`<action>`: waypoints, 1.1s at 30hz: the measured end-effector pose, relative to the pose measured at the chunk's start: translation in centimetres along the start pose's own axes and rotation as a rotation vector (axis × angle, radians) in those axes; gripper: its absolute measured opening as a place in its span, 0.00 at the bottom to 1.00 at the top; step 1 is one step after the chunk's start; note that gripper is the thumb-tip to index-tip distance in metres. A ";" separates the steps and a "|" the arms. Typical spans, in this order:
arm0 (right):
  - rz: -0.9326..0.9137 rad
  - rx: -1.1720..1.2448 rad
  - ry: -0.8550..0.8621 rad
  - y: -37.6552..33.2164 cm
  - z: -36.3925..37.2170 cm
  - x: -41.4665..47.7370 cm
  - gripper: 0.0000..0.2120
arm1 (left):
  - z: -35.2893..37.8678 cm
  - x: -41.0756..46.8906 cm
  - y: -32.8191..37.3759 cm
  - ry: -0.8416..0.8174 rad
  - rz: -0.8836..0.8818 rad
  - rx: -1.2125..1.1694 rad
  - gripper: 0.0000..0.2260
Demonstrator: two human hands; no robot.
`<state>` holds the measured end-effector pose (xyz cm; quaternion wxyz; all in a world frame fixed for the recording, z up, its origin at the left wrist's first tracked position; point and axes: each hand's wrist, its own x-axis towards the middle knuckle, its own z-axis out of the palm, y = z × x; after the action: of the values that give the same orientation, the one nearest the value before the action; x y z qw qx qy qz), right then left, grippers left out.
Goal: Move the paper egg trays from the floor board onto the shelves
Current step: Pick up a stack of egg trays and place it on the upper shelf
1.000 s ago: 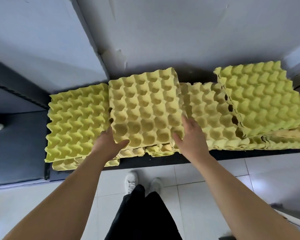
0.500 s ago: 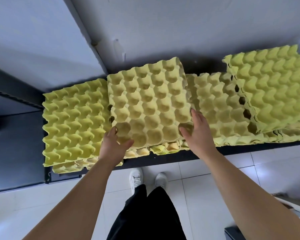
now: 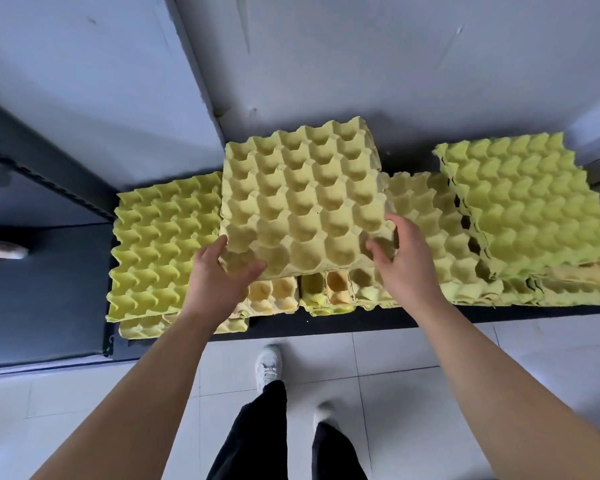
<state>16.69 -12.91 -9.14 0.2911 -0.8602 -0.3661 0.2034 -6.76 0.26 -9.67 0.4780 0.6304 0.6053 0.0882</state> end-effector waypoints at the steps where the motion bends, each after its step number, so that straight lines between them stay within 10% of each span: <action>1: -0.017 0.003 0.001 -0.4 -0.7 -0.2 0.24 | -0.5 -0.7 0.7 0.021 0.024 0.013 0.40; 21: -0.545 0.187 -0.046 -18.6 -16.8 -13.9 0.37 | -15.4 -27.8 8.4 0.622 0.294 -0.137 0.42; 33: -0.767 0.356 0.041 -34.2 -20.3 -21.1 0.41 | -28.8 -38.8 11.1 0.933 0.489 -0.253 0.24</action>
<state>-3.04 -16.59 31.17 0.4970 -0.6016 -0.6131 0.1233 -28.90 -16.24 31.58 0.1964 0.5842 0.5736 0.5396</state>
